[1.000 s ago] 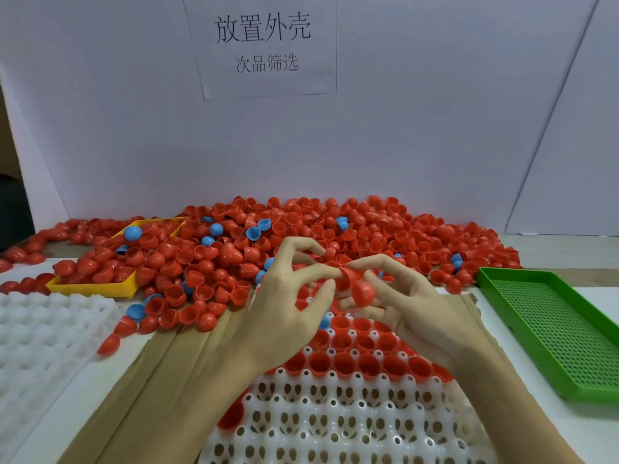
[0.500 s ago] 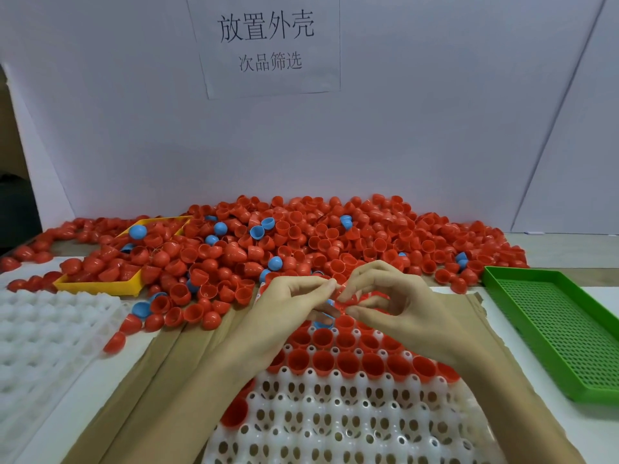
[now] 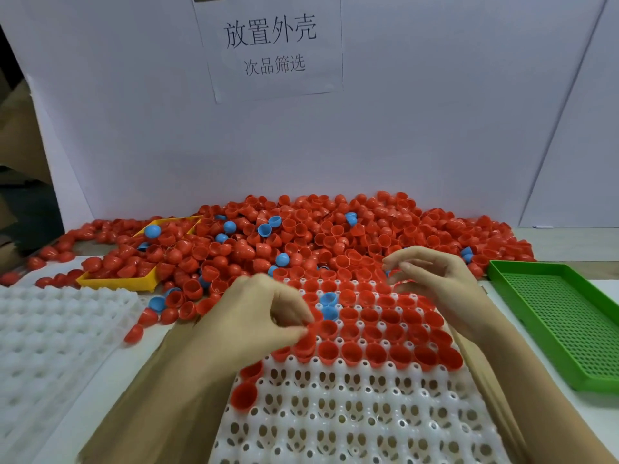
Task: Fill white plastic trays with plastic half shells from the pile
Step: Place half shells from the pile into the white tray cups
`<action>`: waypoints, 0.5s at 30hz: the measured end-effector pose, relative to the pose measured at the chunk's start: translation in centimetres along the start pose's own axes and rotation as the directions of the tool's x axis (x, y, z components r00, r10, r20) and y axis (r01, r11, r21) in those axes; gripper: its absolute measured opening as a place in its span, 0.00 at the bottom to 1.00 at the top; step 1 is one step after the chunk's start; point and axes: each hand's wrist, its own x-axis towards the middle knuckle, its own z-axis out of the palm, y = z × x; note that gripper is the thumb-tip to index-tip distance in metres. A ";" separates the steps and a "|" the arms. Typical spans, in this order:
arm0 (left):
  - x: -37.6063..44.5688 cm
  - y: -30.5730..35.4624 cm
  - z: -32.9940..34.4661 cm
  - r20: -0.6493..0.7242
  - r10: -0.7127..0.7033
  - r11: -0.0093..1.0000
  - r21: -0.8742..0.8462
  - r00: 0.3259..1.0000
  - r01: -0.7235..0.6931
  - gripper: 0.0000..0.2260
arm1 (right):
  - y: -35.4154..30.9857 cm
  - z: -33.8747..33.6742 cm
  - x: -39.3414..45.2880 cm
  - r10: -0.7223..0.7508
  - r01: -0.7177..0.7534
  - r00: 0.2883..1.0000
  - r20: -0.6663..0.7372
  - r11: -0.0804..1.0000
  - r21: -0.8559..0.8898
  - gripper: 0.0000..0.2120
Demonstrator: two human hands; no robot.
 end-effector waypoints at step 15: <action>-6.0 -2.2 2.2 0.004 0.095 0.937 0.336 0.995 -0.091 0.07 | 0.6 0.0 0.0 0.042 -0.040 0.999 -0.033 0.999 0.035 0.13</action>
